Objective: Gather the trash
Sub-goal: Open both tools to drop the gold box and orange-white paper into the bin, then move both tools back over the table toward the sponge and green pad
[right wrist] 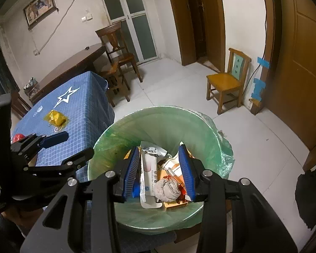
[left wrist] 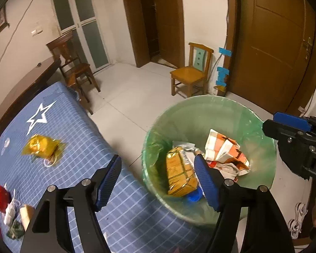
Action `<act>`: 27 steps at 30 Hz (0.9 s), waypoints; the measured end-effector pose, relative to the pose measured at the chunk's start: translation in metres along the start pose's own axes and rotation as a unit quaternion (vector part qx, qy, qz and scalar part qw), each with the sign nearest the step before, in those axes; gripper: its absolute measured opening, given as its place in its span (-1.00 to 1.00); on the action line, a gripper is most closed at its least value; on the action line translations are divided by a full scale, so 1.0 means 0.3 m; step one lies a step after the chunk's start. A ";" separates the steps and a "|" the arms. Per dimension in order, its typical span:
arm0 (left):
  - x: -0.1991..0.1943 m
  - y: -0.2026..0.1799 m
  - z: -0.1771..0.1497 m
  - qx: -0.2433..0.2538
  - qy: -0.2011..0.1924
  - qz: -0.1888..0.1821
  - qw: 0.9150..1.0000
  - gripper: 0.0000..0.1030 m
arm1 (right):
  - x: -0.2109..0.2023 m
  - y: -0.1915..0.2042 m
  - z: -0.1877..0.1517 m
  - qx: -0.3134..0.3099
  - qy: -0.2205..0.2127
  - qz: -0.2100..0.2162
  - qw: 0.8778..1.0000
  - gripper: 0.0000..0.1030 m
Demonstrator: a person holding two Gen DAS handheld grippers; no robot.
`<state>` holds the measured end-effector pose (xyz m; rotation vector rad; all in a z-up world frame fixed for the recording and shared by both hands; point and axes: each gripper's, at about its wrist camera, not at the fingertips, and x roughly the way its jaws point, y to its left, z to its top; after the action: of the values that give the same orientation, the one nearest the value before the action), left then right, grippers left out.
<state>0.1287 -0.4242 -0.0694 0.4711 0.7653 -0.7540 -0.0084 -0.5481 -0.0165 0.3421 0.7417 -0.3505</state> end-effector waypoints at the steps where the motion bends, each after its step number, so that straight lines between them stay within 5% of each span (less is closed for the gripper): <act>1: -0.011 0.013 -0.009 -0.005 0.000 0.002 1.000 0.41 | -0.004 0.008 -0.002 -0.001 -0.005 0.002 1.000 -0.27; 16: -0.216 0.210 -0.160 -0.040 -0.029 0.045 0.998 0.50 | 0.058 0.253 -0.043 -0.043 -0.001 0.054 0.998 -0.27; 27: -0.395 0.485 -0.313 -0.074 -0.019 0.059 0.995 0.57 | 0.141 0.499 -0.096 -0.081 0.035 0.109 0.990 -0.27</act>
<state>0.1390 -0.2199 -0.0228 0.3642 0.7460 -0.5899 0.0670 -0.4112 -0.0395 0.2795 0.7885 -0.0705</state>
